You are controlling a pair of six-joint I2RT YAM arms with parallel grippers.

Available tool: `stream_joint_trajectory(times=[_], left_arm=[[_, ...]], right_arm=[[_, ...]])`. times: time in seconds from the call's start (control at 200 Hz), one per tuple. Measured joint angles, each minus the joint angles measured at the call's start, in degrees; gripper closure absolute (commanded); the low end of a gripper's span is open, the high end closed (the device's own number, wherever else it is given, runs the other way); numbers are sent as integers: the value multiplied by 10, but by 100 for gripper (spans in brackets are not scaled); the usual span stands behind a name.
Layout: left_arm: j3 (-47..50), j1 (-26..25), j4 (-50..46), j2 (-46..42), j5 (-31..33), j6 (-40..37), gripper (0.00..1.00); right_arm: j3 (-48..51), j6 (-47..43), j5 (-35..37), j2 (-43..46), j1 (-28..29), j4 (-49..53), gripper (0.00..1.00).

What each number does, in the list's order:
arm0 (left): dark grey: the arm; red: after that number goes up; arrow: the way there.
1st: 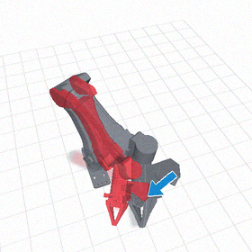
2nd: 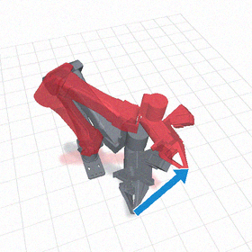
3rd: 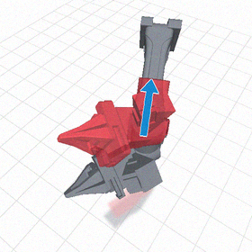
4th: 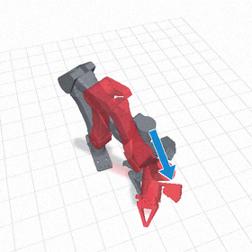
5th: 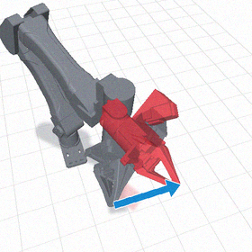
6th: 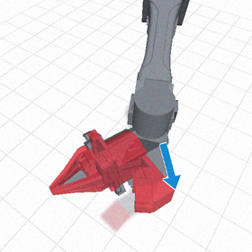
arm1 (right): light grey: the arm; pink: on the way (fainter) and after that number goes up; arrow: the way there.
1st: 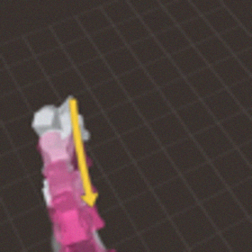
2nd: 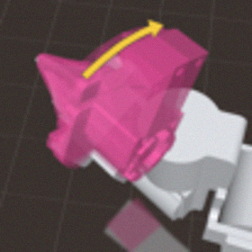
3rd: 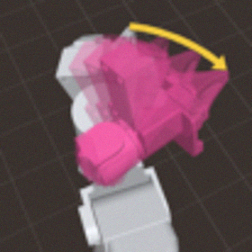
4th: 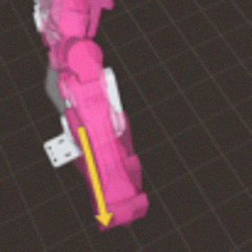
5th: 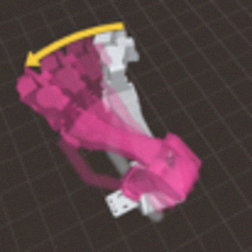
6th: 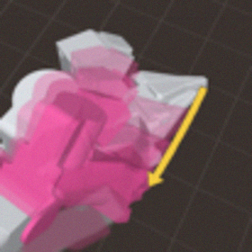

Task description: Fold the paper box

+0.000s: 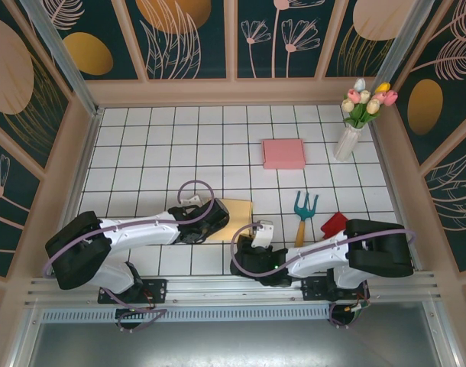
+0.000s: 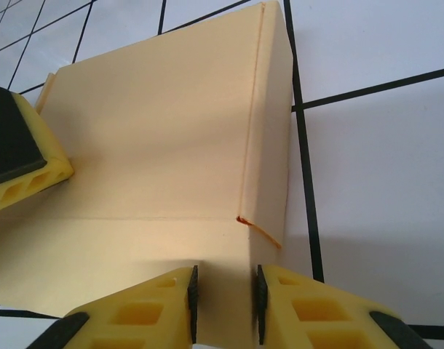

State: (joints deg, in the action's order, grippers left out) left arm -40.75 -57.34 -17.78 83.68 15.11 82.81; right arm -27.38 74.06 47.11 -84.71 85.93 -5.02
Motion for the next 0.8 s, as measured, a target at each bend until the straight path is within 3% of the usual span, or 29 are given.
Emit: stream_joint_trajectory(times=[0.801], left_arm=[[-1, 0, 47, 23, 5, 4, 30]], right_arm=[[29, -27, -33, -35, -48, -65, 71]])
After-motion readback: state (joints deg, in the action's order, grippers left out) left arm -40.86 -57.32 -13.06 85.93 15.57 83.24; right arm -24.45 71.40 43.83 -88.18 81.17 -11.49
